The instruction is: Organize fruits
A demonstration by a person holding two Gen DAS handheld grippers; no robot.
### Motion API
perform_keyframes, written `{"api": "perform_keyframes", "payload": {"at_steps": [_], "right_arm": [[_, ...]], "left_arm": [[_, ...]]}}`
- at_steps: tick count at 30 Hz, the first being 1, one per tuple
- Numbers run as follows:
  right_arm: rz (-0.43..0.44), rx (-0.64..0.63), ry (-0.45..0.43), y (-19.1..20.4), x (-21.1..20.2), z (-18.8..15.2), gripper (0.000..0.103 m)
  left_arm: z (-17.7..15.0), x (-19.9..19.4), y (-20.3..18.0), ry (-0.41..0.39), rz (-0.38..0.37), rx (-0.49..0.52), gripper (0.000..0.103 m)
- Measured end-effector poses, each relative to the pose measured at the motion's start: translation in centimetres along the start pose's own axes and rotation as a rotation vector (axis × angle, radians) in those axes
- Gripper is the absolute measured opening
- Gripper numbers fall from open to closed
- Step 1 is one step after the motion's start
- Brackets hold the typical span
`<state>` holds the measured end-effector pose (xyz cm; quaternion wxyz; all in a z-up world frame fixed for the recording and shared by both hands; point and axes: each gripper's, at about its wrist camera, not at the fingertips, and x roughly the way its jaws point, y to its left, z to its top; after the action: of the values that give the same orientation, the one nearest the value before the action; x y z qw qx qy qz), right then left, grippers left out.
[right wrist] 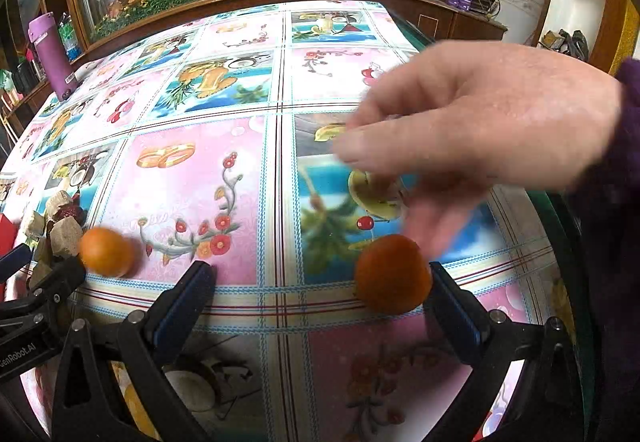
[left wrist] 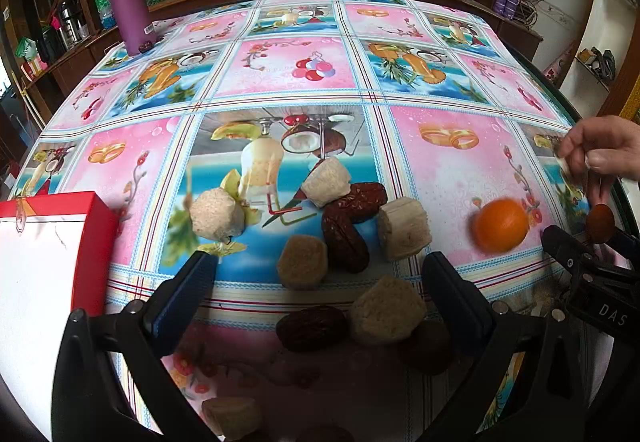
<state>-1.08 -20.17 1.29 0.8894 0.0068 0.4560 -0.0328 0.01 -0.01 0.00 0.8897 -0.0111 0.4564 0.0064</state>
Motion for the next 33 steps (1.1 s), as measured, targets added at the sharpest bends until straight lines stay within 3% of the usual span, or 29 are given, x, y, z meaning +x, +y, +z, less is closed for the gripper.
{"api": "perform_keyframes", "payload": {"at_steps": [17, 23, 27, 30, 33], "right_arm": [[0.001, -0.001, 0.000, 0.0, 0.0, 0.1, 0.103], [0.001, -0.001, 0.000, 0.0, 0.0, 0.1, 0.103], [0.002, -0.001, 0.000, 0.0, 0.0, 0.1, 0.103], [0.002, 0.000, 0.000, 0.0, 0.0, 0.1, 0.103], [0.023, -0.033, 0.026, -0.1, 0.1, 0.3, 0.103]], "left_arm": [[0.0, 0.0, 0.0, 0.000, 0.002, -0.002, 0.103], [0.1, -0.1, 0.0, 0.060, -0.032, 0.045, 0.103], [-0.3, -0.5, 0.2, 0.056, -0.051, 0.072, 0.103], [-1.5, -1.9, 1.0, 0.083, -0.051, 0.014, 0.103], [-2.9, -5.2, 1.5, 0.007, -0.041, -0.037, 0.103]]}}
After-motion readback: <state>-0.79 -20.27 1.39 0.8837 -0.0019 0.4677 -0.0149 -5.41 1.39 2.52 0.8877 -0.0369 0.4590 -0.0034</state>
